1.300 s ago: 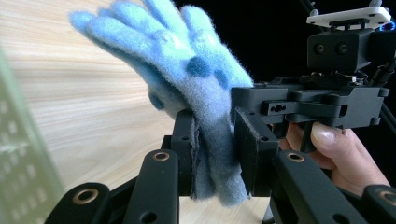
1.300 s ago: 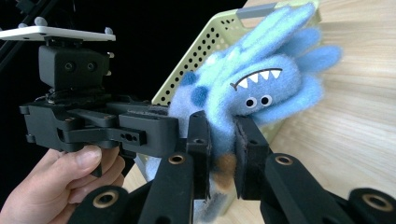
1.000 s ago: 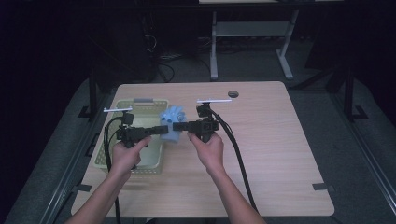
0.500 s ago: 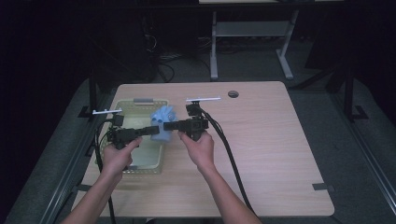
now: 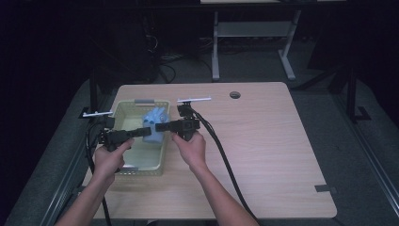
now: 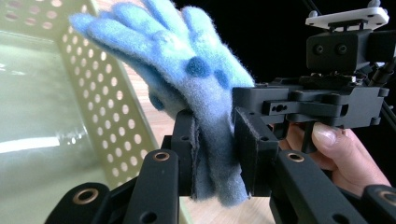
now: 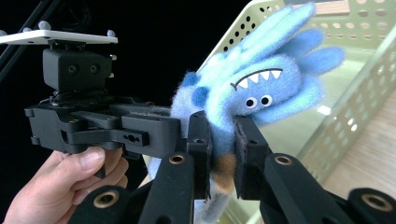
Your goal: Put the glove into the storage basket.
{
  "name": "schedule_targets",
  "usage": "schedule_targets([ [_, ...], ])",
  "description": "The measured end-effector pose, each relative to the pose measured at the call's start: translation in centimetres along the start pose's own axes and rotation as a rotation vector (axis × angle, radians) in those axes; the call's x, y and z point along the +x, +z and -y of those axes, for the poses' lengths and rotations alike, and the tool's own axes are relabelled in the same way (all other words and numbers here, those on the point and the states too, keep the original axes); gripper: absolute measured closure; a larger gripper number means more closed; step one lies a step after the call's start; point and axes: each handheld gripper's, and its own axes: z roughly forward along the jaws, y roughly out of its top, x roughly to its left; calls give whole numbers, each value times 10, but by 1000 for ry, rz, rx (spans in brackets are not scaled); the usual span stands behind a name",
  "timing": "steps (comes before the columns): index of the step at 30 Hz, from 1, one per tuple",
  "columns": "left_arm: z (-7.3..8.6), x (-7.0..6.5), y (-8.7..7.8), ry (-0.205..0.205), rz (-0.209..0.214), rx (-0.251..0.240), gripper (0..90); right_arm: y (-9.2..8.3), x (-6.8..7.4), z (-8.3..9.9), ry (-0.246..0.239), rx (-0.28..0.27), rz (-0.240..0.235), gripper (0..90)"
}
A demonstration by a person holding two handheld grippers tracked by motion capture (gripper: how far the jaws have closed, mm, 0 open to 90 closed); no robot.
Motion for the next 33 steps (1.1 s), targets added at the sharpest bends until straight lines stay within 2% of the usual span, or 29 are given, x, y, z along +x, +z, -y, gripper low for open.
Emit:
schedule_targets([
  [6, 0, 9, -11, -33, 10, -21, 702, 12, 3, -3, 7, 8, -28, 787],
  [9, -1, 12, -15, -37, 10, -23, 704, 17, 3, -5, 8, 3, -43, 787],
  [21, -2, 35, -31, -94, 33, -28, 732, 41, 8, -8, 7, 32, -55, 790],
  [33, -2, 53, -40, -111, -29, -4, 756, 70, -1, -4, 37, 59, -64, 790],
])
